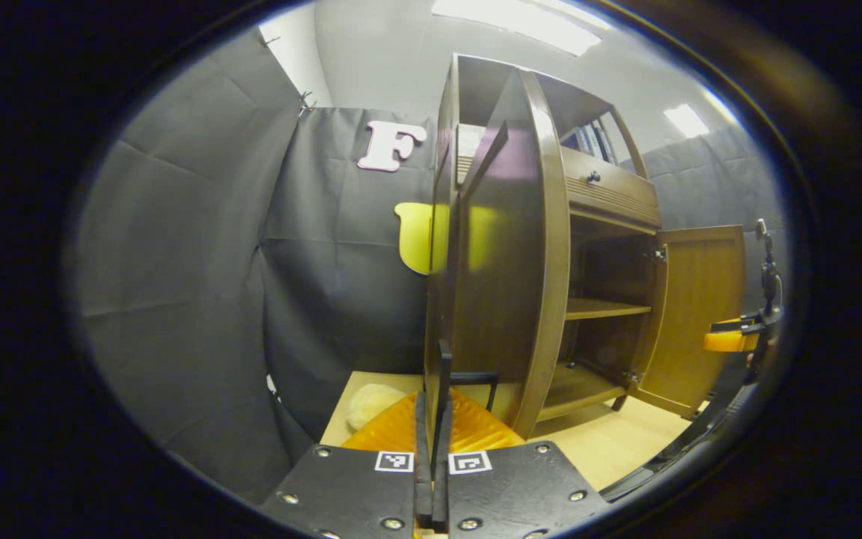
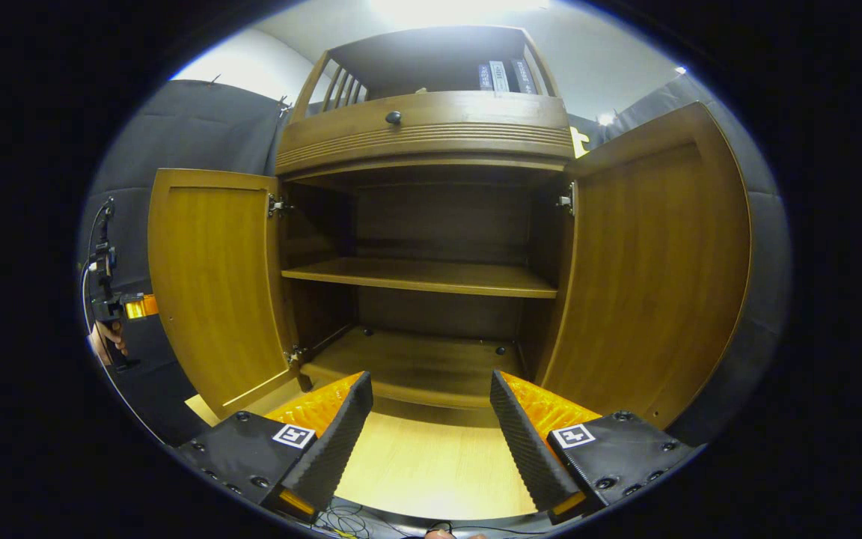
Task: Open the right door of the double-door shoe cabinet with the right hand, and open the left door with the left hand.
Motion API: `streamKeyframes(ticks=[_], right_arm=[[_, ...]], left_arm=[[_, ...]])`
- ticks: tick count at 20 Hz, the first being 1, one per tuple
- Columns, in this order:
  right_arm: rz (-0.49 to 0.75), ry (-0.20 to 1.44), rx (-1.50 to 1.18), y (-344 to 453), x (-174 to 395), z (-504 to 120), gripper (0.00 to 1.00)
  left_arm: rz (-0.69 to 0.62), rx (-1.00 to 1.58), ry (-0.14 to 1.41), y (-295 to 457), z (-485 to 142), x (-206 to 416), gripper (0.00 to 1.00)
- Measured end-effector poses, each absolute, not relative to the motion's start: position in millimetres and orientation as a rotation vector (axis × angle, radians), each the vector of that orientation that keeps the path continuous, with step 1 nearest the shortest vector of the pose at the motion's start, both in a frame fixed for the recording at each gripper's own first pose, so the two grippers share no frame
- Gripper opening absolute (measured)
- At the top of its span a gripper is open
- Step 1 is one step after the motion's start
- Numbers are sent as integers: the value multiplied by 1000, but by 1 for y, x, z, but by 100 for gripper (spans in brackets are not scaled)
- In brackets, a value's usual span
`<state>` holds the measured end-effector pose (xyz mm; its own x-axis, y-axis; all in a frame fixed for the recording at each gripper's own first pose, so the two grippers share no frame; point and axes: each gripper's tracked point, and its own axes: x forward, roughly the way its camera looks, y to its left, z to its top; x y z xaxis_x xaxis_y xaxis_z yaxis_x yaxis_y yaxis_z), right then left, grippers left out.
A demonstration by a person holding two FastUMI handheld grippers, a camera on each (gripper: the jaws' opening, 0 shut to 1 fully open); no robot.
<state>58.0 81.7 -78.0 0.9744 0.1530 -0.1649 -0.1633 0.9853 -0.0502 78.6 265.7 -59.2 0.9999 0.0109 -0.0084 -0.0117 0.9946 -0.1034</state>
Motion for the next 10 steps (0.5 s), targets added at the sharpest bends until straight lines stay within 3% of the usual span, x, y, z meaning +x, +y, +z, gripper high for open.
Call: streamKeyframes(ticks=[4, 10], right_arm=[[108, 152, -63, 64, 66, -66, 97], [63, 151, -48, 48, 67, -64, 97]], left_arm=[[44, -98, -6, 267, -56, 61, 2], [240, -117, 11, 248, -73, -9, 2]])
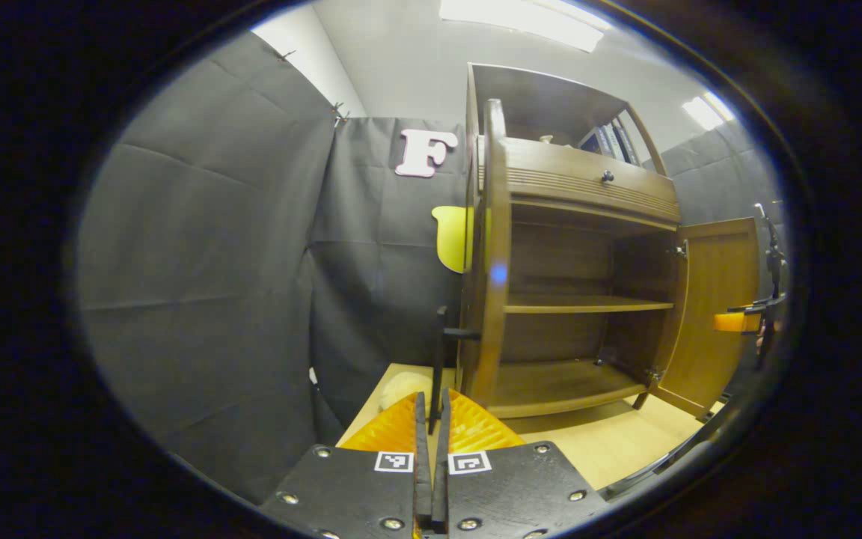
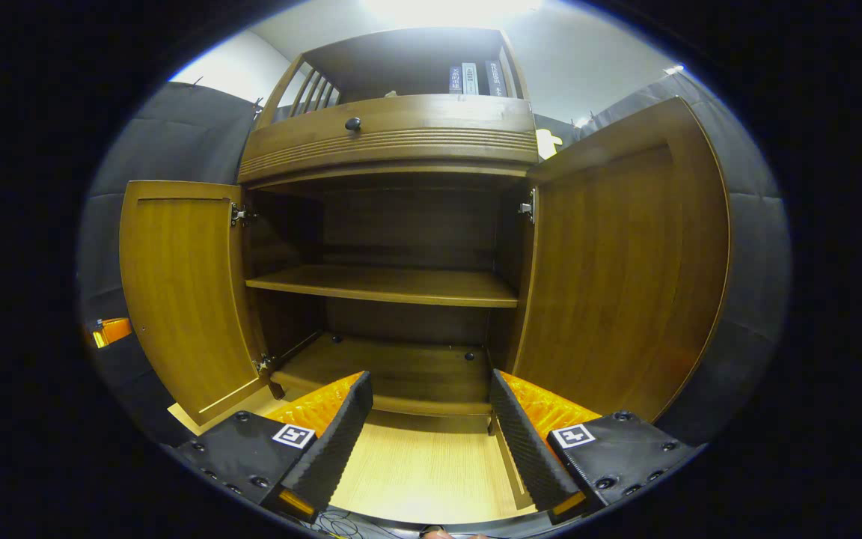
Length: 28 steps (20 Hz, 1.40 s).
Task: Open the right door of the double-door shoe cabinet with the right hand, and open the left door with the left hand.
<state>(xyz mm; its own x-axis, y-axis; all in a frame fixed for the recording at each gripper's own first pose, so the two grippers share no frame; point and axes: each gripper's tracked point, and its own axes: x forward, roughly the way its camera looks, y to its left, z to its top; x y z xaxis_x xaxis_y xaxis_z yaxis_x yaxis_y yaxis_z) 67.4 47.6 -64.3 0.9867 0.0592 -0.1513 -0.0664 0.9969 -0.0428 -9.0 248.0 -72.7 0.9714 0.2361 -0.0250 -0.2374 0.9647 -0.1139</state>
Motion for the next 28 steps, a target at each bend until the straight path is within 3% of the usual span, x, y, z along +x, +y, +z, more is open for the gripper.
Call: streamKeyframes(ticks=[7, 16, 25, 28], right_arm=[[68, 160, -33, 44, 64, -67, 97], [91, 137, 17, 52, 57, -59, 97], [42, 157, 9, 35, 42, -64, 96], [38, 161, 10, 35, 40, -65, 96]], left_arm=[[329, -146, -33, 206, -25, -51, 2], [226, -54, -2, 130, -22, -12, 100], [124, -101, -2, 96, -27, 29, 94], [110, -105, -8, 93, -27, 35, 97]])
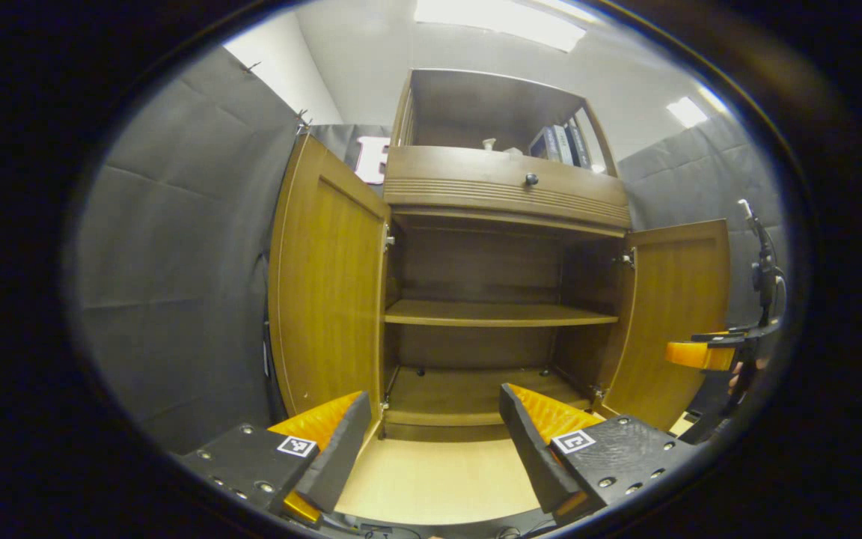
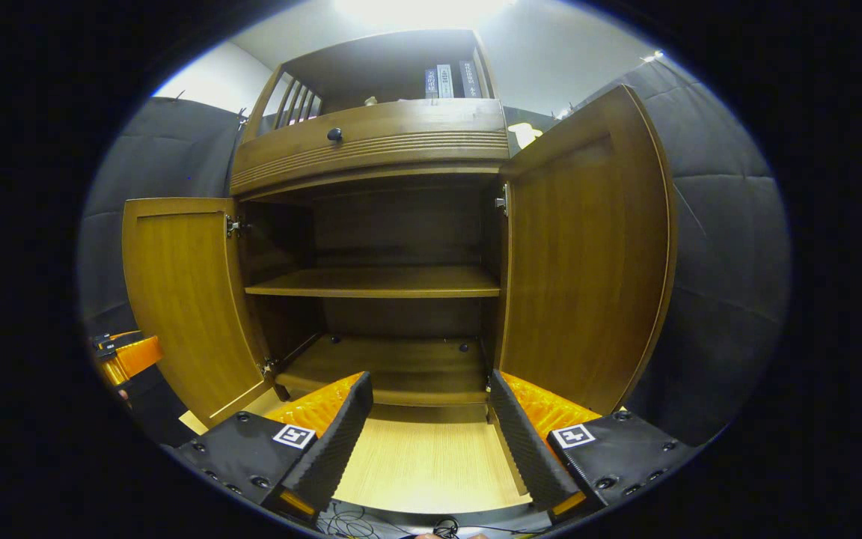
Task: Open the right door of the double-door shoe cabinet with the right hand, and open the left door with the left hand.
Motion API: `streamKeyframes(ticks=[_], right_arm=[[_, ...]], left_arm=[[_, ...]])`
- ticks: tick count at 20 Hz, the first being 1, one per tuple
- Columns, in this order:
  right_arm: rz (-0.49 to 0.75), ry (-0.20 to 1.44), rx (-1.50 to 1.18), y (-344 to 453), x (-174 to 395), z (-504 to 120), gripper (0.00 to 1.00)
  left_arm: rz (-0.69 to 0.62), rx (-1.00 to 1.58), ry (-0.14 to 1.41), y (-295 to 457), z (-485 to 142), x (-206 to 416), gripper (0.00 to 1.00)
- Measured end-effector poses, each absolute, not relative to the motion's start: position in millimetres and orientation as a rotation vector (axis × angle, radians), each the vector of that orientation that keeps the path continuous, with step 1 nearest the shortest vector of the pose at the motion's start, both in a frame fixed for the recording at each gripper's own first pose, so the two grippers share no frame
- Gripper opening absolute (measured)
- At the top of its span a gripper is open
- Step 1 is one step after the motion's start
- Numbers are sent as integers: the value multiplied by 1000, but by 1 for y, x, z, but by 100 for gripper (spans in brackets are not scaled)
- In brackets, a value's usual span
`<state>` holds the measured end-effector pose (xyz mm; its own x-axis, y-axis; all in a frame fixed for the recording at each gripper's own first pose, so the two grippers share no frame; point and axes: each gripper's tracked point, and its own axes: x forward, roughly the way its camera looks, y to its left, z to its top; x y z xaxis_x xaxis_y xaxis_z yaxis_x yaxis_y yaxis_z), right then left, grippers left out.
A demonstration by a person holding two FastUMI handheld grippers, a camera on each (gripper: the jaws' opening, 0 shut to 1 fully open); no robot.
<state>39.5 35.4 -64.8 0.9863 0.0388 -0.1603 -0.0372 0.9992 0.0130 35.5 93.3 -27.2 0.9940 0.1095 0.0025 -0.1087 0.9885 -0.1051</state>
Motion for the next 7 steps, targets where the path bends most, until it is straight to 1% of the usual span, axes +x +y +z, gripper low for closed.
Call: streamKeyframes(ticks=[1, 2, 3, 4, 6, 7], right_arm=[[39, 158, 10, 37, 39, -64, 96], [42, 153, 14, 38, 39, -63, 99], [48, 149, 18, 41, 39, -63, 96], [48, 144, 17, 42, 39, -62, 99], [47, 145, 13, 43, 41, -64, 99], [50, 149, 14, 45, 42, -65, 96]], left_arm=[[107, -104, -7, 92, -28, 36, 98], [106, -103, -5, 93, -28, 37, 98], [106, -103, -5, 94, -28, 39, 99], [104, -107, -2, 92, -30, 41, 100], [107, -114, 2, 94, -31, 43, 100], [109, -117, -2, 95, -30, 41, 100]])
